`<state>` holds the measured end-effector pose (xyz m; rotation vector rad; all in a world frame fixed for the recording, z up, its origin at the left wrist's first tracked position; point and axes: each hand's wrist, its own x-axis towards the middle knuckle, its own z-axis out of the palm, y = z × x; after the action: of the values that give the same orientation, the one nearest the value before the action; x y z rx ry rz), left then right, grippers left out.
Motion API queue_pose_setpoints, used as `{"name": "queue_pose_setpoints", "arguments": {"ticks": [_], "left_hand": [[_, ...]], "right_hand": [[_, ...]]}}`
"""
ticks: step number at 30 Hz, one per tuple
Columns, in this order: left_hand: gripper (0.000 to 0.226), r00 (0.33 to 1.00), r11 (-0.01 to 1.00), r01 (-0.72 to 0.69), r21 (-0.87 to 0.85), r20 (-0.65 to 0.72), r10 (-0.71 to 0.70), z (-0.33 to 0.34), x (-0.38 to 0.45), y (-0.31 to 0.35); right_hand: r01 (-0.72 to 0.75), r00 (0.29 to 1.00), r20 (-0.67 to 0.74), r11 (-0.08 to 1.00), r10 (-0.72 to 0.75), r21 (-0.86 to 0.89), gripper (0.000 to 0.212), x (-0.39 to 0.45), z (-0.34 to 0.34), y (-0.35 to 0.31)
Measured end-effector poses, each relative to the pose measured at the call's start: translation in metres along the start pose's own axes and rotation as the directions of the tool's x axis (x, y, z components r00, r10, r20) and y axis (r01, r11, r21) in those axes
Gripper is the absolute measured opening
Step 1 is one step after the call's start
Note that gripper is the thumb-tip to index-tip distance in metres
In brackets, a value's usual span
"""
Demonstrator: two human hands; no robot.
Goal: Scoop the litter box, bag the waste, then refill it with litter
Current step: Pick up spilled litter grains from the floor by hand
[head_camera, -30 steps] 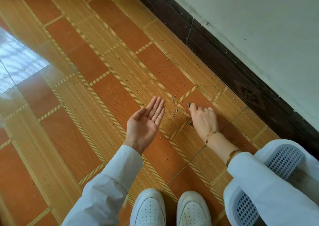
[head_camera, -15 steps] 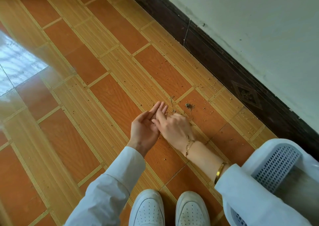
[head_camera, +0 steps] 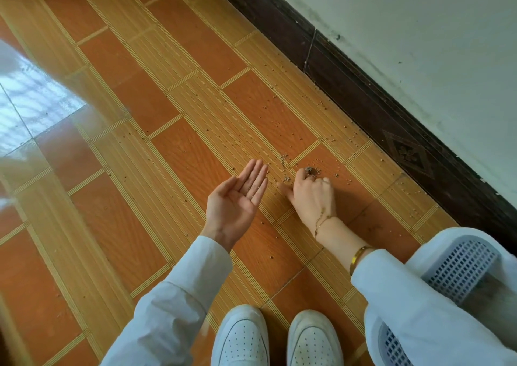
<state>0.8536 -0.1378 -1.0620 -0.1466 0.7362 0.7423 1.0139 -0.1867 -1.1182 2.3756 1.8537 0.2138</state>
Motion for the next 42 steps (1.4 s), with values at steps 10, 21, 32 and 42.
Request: {"name": "queue_pose_setpoints", "arguments": {"ticks": [10, 21, 32, 42], "left_hand": [[0.044, 1.0, 1.0, -0.016, 0.0, -0.014, 0.016, -0.004, -0.001, 0.004], [0.046, 0.998, 0.996, -0.016, 0.089, -0.052, 0.02, -0.005, 0.003, -0.007], [0.045, 1.0, 1.0, 0.002, 0.016, -0.023, -0.001, 0.003, 0.003, -0.003], [0.045, 0.999, 0.999, 0.03, 0.013, -0.016, -0.03, 0.005, 0.002, -0.006]], "right_hand": [[0.146, 0.989, 0.005, 0.984, -0.146, -0.103, 0.017, 0.018, 0.002, -0.005], [0.315, 0.943, -0.209, 0.893, -0.257, 0.321, 0.028, -0.005, -0.04, -0.032], [-0.177, 0.979, 0.137, 0.963, 0.151, 0.204, 0.054, 0.006, -0.019, 0.06], [0.042, 0.991, 0.128, 0.999, -0.041, 0.001, 0.04, 0.019, -0.004, 0.047]]}}
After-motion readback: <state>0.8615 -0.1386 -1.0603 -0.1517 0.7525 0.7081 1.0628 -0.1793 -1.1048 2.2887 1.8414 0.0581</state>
